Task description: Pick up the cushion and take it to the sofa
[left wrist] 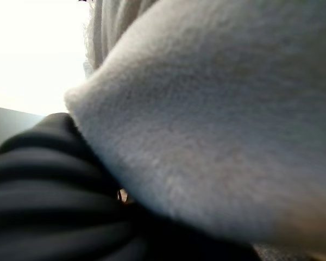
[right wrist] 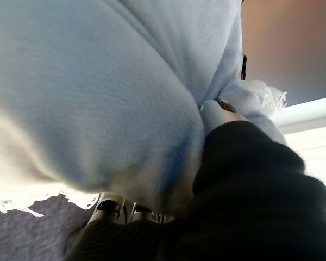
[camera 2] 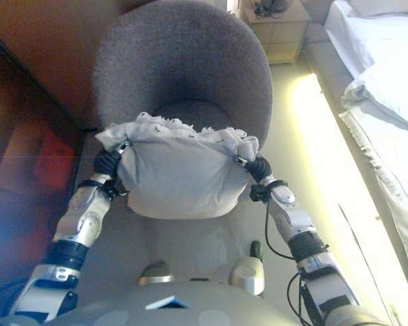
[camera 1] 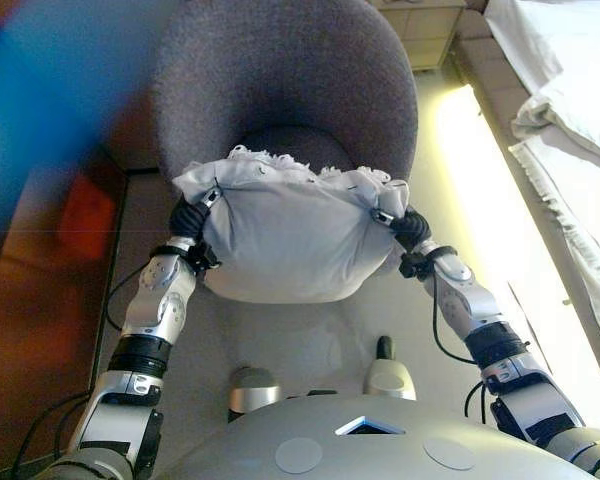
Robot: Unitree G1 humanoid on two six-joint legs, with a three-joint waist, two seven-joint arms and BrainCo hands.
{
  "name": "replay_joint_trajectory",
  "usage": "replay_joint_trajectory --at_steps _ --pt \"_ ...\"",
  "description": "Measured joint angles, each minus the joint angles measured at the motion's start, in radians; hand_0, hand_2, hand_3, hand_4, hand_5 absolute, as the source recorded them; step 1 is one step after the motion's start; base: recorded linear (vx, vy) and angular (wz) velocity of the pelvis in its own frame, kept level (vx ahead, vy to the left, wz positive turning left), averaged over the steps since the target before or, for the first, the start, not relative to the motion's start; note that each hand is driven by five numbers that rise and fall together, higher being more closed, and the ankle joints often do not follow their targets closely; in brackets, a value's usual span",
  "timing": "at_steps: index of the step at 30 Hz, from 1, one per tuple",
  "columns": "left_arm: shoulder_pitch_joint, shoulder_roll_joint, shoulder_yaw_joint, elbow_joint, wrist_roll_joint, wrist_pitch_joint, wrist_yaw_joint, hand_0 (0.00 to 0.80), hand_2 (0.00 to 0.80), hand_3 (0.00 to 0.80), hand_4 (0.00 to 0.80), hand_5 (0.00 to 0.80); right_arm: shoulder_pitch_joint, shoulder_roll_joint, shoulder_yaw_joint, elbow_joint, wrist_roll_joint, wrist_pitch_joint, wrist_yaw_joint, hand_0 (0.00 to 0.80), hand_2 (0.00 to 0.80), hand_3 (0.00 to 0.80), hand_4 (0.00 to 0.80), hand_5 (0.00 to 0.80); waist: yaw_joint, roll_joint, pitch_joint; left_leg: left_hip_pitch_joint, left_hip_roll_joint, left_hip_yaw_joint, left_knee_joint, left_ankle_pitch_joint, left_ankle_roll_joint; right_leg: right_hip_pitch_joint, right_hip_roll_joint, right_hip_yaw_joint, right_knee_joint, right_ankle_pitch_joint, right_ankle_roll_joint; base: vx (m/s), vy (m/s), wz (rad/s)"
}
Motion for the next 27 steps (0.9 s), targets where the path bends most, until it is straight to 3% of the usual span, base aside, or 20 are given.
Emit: replay_joint_trajectory --at_steps 6,9,11,14,15,20,23,26,27 --pt "-0.001 -0.012 0.001 0.0 -0.003 0.002 0.004 0.8 0.8 0.8 0.8 0.8 -0.006 -0.013 -0.002 -0.007 0.0 0.021 0.005 0.8 0.8 0.8 0.8 0.8 -0.004 -0.001 -0.003 -0.042 0.019 0.013 0.018 0.049 0.061 0.02 0.02 -0.039 -0.007 -0.015 -0.02 -0.01 -0.04 0.27" --pt "-0.002 -0.041 0.0 0.001 -0.007 0.005 -0.003 0.8 0.8 0.8 0.8 0.8 -0.005 -0.017 -0.007 -0.007 0.0 0.021 -0.021 0.8 0.8 0.8 0.8 0.8 -0.016 -0.003 -0.006 -0.082 0.012 0.103 0.018 0.094 0.097 0.037 0.001 -0.101 -0.019 -0.014 -0.027 0.049 0.073 0.63" --pt "-0.002 -0.042 -0.002 0.002 -0.007 0.008 -0.02 0.8 0.8 0.8 0.8 0.8 -0.006 -0.019 -0.018 -0.008 0.0 0.02 -0.032 0.8 0.8 0.8 0.8 0.8 -0.026 -0.004 -0.012 -0.081 -0.012 0.117 -0.035 0.116 0.085 0.039 -0.02 -0.132 -0.019 -0.014 -0.027 0.072 0.172 0.54" --pt "-0.002 -0.023 0.002 0.016 -0.005 0.007 -0.024 0.8 0.8 0.8 0.8 0.8 -0.004 0.015 -0.019 -0.008 0.0 0.019 -0.053 0.8 0.8 0.8 0.8 0.8 -0.026 -0.013 -0.018 -0.053 -0.034 0.116 -0.095 0.154 0.025 0.036 -0.041 -0.129 -0.013 -0.013 -0.028 0.056 0.13 0.1" --pt "-0.003 -0.007 0.002 0.016 0.002 0.007 -0.022 0.8 0.8 0.8 0.8 0.8 0.003 0.035 -0.019 -0.008 0.0 0.019 -0.06 0.8 0.8 0.8 0.8 0.8 -0.028 -0.024 -0.025 -0.05 -0.041 0.117 -0.105 0.158 0.019 0.034 -0.049 -0.128 -0.005 -0.012 -0.03 0.064 0.118 0.0" --pt "-0.009 0.032 0.002 0.016 0.001 0.007 -0.019 0.8 0.8 0.8 0.8 0.8 0.021 0.092 -0.022 -0.004 0.003 0.014 -0.075 0.8 0.8 0.8 0.8 0.8 -0.026 -0.063 -0.051 -0.027 -0.055 0.139 -0.118 0.156 0.016 0.02 -0.066 -0.133 0.045 -0.012 -0.025 0.014 0.13 -0.08" --pt "-0.065 0.018 -0.014 0.064 0.001 0.008 -0.021 0.8 0.8 0.8 0.8 0.8 0.021 0.091 -0.032 -0.004 0.003 -0.007 -0.096 0.8 0.8 0.8 0.8 0.8 -0.032 -0.065 -0.05 -0.087 -0.088 0.141 -0.007 0.1 0.05 -0.043 -0.116 -0.13 0.166 -0.004 -0.031 0.029 0.24 0.06" --pt "-0.139 0.001 -0.059 0.126 0.001 0.009 -0.022 0.8 0.8 0.8 0.8 0.8 0.022 0.052 -0.041 0.001 0.003 -0.02 -0.121 0.8 0.8 0.8 0.8 0.8 -0.032 -0.022 -0.027 -0.14 -0.089 0.141 0.136 0.03 0.093 -0.101 -0.122 -0.075 0.285 0.106 -0.111 0.061 0.099 0.1" --pt "-0.144 0.005 -0.062 0.126 0.001 0.008 -0.022 0.8 0.8 0.8 0.8 0.8 0.023 0.057 -0.04 0.002 0.005 -0.023 -0.128 0.8 0.8 0.8 0.8 0.8 -0.034 -0.013 -0.022 -0.14 -0.084 0.138 0.134 0.034 0.103 -0.121 -0.112 -0.06 0.348 0.095 -0.11 0.104 0.041 0.06"
